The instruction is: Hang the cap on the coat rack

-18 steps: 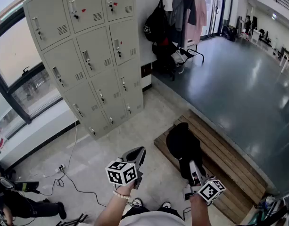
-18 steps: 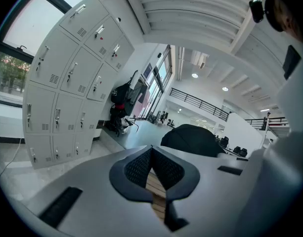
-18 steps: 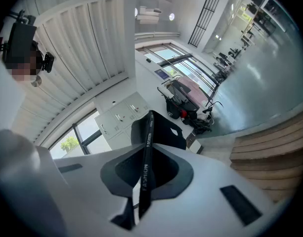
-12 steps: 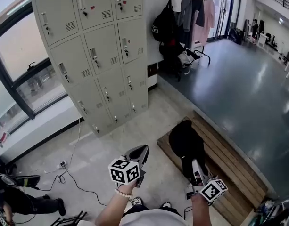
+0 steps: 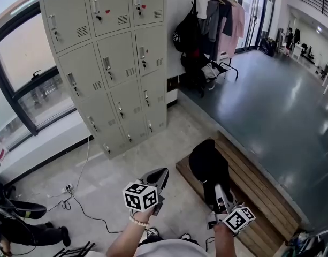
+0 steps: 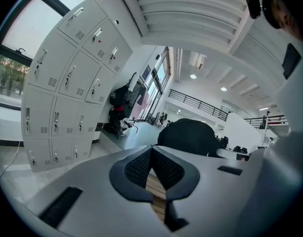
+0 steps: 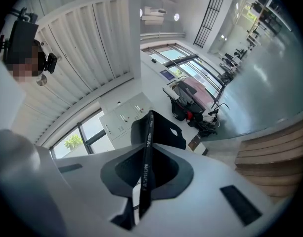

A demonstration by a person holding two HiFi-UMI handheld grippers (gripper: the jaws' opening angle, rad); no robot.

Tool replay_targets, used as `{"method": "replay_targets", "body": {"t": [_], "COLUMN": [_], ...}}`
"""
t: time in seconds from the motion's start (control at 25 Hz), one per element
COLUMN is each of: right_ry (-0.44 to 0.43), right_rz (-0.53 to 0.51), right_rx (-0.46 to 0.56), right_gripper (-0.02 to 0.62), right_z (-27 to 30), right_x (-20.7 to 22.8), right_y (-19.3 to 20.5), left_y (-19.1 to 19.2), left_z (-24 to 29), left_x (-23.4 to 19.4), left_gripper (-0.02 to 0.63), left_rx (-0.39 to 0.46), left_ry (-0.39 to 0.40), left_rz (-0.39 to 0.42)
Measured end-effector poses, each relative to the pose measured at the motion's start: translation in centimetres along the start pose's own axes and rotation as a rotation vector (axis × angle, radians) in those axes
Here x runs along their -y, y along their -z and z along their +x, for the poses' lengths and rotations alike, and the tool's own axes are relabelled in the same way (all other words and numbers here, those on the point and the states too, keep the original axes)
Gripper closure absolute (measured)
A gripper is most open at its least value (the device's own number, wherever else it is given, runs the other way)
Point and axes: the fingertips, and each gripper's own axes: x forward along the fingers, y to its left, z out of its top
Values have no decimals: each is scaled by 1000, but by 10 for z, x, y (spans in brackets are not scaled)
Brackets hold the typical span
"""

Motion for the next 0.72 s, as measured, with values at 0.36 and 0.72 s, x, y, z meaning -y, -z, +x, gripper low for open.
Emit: {"method": "replay_targets", "body": {"t": [0.36, 0.72], "right_ry": [4, 13], "right_rz": [-14, 23], "right_rx": [0, 17], "right_gripper": [578, 578], "right_z": [5, -11], "right_x": [3, 4], "right_y": [2, -1], "left_y": [-1, 11], "left_z": [1, -2], "left_x": [9, 22], "left_gripper": [609, 609], "left_rx": [-3, -21], "left_ry": [21, 33], "left_rz": [27, 19]}}
